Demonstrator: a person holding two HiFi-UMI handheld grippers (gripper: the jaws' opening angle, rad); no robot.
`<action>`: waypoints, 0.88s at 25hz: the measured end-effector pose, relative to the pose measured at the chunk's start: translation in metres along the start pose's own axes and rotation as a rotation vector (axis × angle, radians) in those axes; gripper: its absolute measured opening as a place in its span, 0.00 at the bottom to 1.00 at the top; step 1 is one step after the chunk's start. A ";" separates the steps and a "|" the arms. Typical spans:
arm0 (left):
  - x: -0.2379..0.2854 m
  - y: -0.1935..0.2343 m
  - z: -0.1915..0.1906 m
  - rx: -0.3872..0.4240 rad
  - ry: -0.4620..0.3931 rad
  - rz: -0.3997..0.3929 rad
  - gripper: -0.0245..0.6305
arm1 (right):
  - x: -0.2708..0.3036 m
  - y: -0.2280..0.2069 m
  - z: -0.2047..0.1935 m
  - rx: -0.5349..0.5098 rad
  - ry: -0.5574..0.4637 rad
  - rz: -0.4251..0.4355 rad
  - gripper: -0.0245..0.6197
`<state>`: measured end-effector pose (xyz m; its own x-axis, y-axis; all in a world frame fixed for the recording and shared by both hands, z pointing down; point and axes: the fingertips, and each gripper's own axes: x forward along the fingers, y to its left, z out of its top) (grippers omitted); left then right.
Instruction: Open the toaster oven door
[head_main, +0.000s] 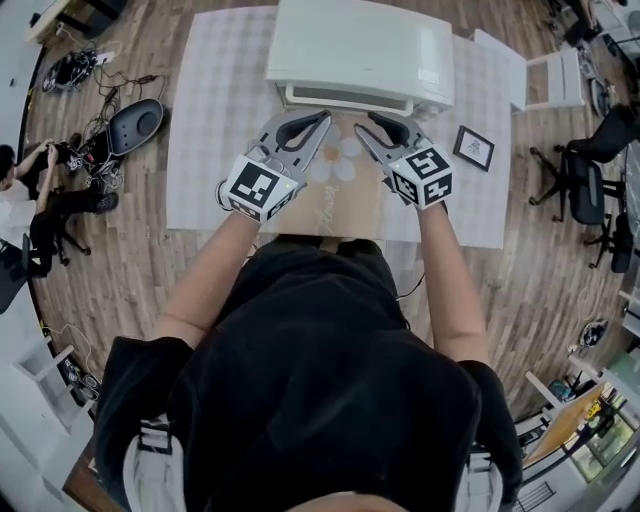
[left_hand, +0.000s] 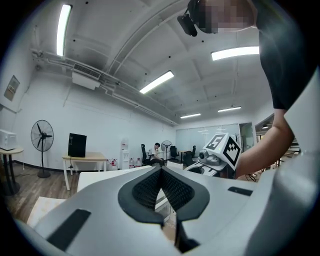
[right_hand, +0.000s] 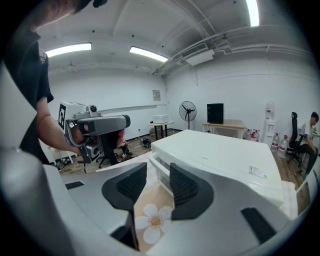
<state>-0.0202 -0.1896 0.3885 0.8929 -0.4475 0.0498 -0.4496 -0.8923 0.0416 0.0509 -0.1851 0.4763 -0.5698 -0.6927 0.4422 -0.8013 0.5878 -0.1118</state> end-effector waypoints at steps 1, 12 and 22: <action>0.003 0.003 -0.002 -0.004 0.002 -0.003 0.06 | 0.006 -0.005 -0.003 -0.014 0.029 0.001 0.29; 0.027 0.013 -0.019 -0.015 0.030 0.033 0.06 | 0.044 -0.042 -0.034 -0.260 0.327 0.065 0.32; 0.032 0.024 -0.027 -0.027 0.037 0.053 0.06 | 0.064 -0.049 -0.067 -0.489 0.593 0.151 0.30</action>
<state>-0.0032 -0.2241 0.4181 0.8663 -0.4916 0.0891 -0.4975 -0.8650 0.0644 0.0664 -0.2303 0.5701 -0.3627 -0.3326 0.8706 -0.4728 0.8707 0.1356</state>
